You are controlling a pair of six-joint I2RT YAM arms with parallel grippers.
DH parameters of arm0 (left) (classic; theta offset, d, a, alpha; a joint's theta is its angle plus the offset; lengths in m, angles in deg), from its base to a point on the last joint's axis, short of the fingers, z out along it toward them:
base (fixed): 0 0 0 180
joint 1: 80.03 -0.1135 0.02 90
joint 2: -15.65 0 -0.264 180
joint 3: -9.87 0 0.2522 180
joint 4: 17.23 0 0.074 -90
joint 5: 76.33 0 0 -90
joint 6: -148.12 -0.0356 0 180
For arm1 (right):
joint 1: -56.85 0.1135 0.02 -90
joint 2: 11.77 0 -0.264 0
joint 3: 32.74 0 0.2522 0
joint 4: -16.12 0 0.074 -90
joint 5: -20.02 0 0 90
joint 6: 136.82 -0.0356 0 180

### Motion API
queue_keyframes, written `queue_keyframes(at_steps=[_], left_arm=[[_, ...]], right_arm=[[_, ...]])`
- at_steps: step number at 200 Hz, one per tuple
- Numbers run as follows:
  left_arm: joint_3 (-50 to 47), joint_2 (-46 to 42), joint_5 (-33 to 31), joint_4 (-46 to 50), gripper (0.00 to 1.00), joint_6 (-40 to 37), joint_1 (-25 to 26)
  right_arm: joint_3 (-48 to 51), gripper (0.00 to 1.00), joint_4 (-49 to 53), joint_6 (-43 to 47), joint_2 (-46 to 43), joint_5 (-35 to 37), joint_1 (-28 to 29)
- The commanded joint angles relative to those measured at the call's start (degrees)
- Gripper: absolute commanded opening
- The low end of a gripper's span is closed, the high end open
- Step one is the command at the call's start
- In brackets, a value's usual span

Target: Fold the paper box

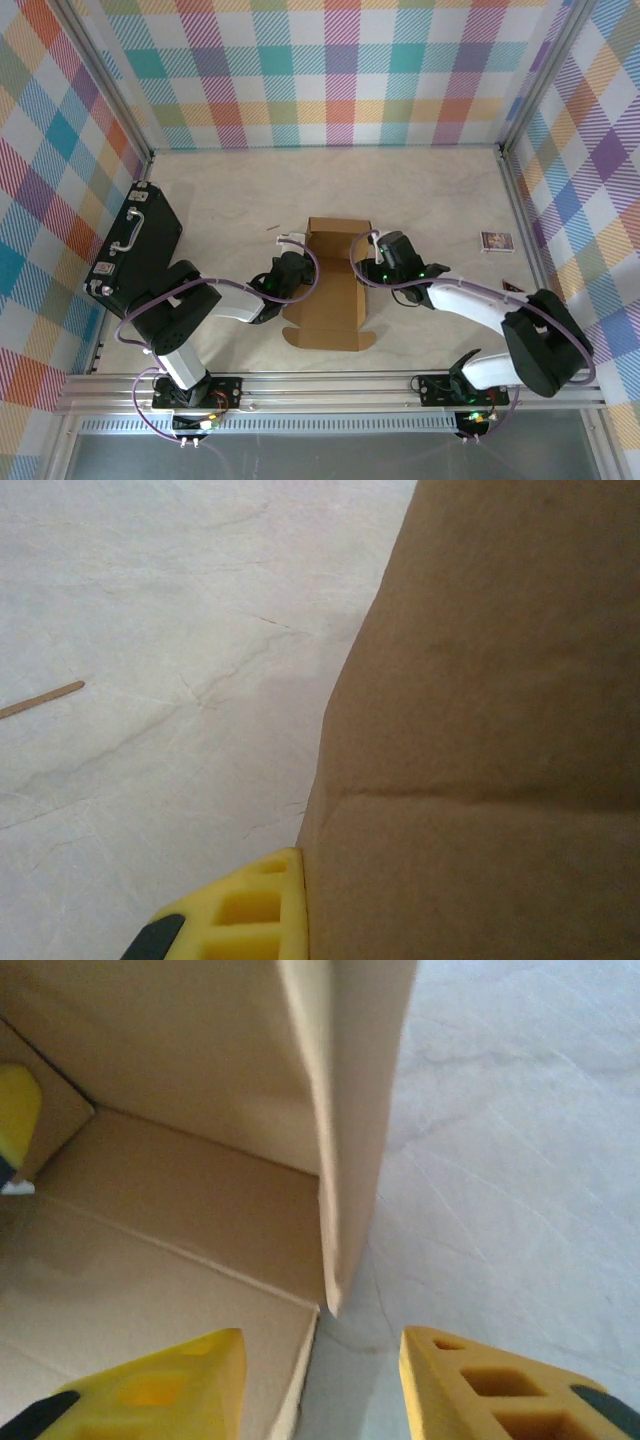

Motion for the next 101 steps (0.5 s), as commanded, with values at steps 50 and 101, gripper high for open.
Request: queue_keyframes(at_steps=[50,101], left_arm=[[0.4,-0.69,3.54,-2.43,0.0,-0.38,0.68],[1.02,-0.78,3.37,-1.2,0.0,-0.53,0.72]], right_arm=[[-1.1,0.25,-17.73,1.16,8.01,1.26,-0.61],[-1.09,0.06,-22.27,1.29,10.06,4.54,-0.59]])
